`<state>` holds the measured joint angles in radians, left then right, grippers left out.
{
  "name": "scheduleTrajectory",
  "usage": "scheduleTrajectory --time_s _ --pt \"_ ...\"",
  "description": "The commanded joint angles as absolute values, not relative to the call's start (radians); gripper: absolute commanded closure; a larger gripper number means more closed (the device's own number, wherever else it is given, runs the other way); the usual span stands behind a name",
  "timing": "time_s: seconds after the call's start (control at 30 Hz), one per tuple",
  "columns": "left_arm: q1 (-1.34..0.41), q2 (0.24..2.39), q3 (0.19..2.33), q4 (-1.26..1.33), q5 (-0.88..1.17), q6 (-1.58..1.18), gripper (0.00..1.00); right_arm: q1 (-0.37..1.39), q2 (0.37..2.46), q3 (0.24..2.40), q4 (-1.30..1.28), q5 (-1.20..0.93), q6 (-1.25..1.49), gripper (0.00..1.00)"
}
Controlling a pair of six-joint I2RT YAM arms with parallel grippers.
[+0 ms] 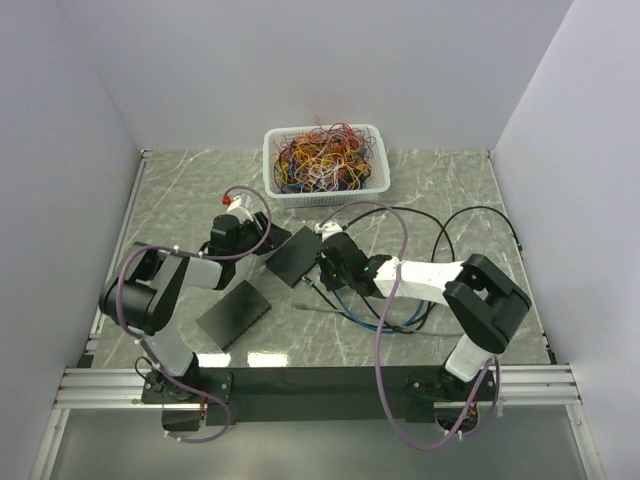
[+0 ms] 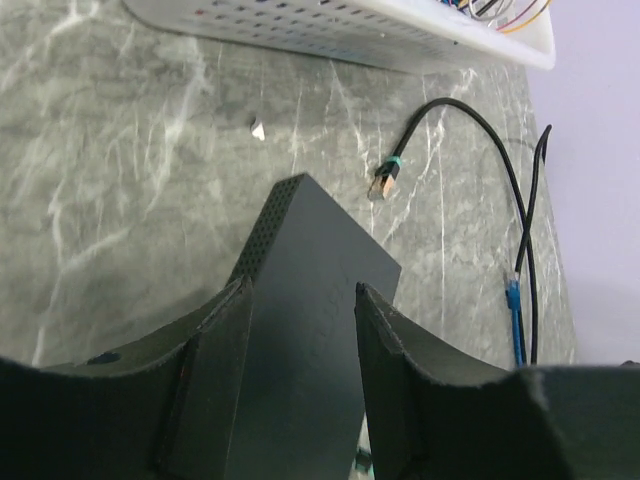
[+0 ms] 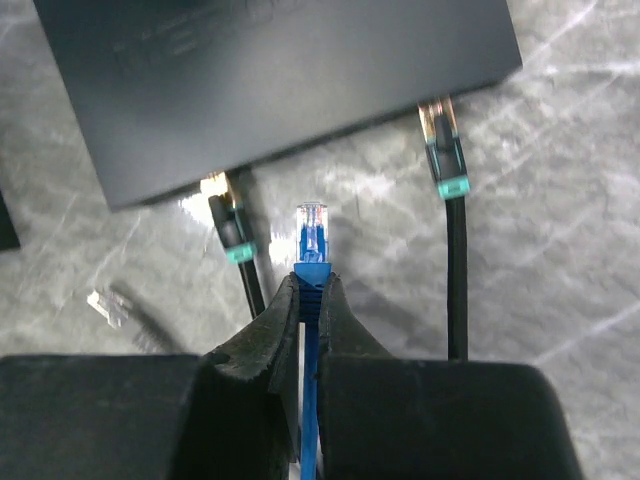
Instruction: Insert the plug into the switch port
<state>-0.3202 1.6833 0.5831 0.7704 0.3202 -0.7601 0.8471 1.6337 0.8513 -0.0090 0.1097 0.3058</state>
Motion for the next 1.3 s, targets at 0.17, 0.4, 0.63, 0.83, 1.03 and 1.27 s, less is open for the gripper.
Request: scheduleTrajectory --time_s 0.17,0.4,0.63,0.83,1.03,1.27 --pt "-0.319 1.795 0.69 0.868 0.362 -0.706 0.48 0.812 1.721 0.974 0.012 0.14 0.304 1.0" --pt "-0.319 1.842 0.701 0.88 0.385 -0.695 0.48 0.787 1.761 1.002 0.012 0.127 0.307 1.0" --pt "-0.319 1.876 0.71 0.89 0.399 -0.696 0.5 0.785 1.758 1.0 0.025 0.103 0.313 1.0" --pt "-0.319 1.89 0.712 0.896 0.408 -0.703 0.5 0.788 1.74 0.996 0.046 0.06 0.308 1.0" --pt "-0.321 1.901 0.722 0.887 0.41 -0.704 0.51 0.796 1.727 0.985 0.063 0.048 0.305 1.0" --pt "-0.321 1.917 0.733 0.881 0.417 -0.704 0.52 0.805 1.724 0.991 0.067 0.011 0.296 1.0"
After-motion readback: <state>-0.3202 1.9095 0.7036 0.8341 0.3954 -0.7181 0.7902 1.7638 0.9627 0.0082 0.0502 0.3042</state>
